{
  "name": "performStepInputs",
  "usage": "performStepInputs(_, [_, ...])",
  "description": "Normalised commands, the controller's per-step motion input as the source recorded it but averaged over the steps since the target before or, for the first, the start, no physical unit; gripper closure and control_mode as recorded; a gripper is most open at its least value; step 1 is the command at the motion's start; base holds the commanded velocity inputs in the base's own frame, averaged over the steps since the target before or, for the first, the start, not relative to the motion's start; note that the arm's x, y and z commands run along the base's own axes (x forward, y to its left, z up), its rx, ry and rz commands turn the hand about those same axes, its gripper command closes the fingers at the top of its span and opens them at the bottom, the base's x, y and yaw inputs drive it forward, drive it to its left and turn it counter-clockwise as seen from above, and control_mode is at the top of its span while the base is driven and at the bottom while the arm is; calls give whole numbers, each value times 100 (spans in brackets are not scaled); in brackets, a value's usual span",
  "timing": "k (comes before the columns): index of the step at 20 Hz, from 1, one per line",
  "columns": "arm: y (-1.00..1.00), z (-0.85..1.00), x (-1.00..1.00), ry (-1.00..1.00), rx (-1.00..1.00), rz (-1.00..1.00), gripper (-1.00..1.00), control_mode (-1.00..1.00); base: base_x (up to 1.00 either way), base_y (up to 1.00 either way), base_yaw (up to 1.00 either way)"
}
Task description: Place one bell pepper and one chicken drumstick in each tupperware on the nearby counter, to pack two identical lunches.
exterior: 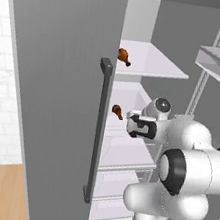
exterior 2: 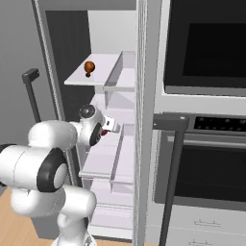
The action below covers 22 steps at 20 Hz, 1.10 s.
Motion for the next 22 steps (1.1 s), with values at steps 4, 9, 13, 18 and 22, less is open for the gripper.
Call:
performStepInputs(4, [0, 90, -100, 0, 0, 0, 100, -100, 0, 0, 0])
performStepInputs(9, [4, 94, -100, 0, 0, 0, 100, -100, 0, 0, 0])
performStepInputs(13, [8, 49, -100, 0, 0, 0, 100, -100, 0, 0, 0])
performStepInputs(18, [15, 40, -100, 0, 0, 1, 100, -100, 0, 0, 0])
performStepInputs(22, [11, 29, -100, 0, 0, 3, 100, -100, 0, 0, 0])
